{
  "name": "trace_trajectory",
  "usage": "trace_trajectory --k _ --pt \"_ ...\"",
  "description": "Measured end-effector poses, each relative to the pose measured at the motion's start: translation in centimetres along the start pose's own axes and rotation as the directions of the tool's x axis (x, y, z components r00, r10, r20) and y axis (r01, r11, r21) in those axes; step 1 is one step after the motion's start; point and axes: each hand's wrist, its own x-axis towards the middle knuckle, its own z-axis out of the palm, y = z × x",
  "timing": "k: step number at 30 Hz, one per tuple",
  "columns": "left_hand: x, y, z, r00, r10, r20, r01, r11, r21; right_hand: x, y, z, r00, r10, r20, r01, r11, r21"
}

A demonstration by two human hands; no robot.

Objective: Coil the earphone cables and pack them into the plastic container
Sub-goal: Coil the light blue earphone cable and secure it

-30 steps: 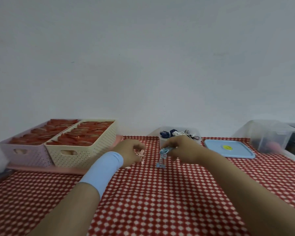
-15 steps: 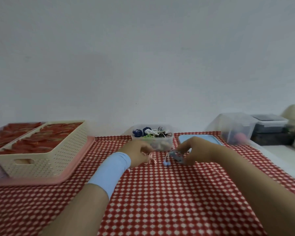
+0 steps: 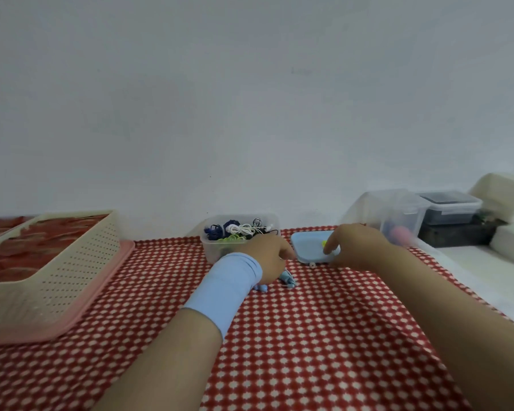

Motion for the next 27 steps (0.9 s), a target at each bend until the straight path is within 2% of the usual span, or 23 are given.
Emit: trace_trajectory --k 7,14,22,27 --pt "1.2 1.0 0.8 0.999 -0.001 0.033 -0.002 0.994 0.108 0.9 0.5 0.5 0.997 -0.04 -0.06 0.033 0.993 -0.11" --pt "2.4 2.1 1.5 0.995 -0.038 0.092 0.024 0.989 0.149 0.6 1.6 -1.4 0.98 -0.041 -0.194 0.041 0.999 -0.006" --pt "5.0 4.5 3.2 0.966 -0.044 0.255 -0.04 0.949 0.313 0.6 1.8 -1.0 0.984 -0.004 -0.176 0.015 0.998 0.061" --pt "3.9 4.6 3.0 0.982 0.006 0.188 -0.053 0.968 0.246 0.8 1.4 -0.4 0.988 0.011 -0.156 -0.002 0.998 0.059"
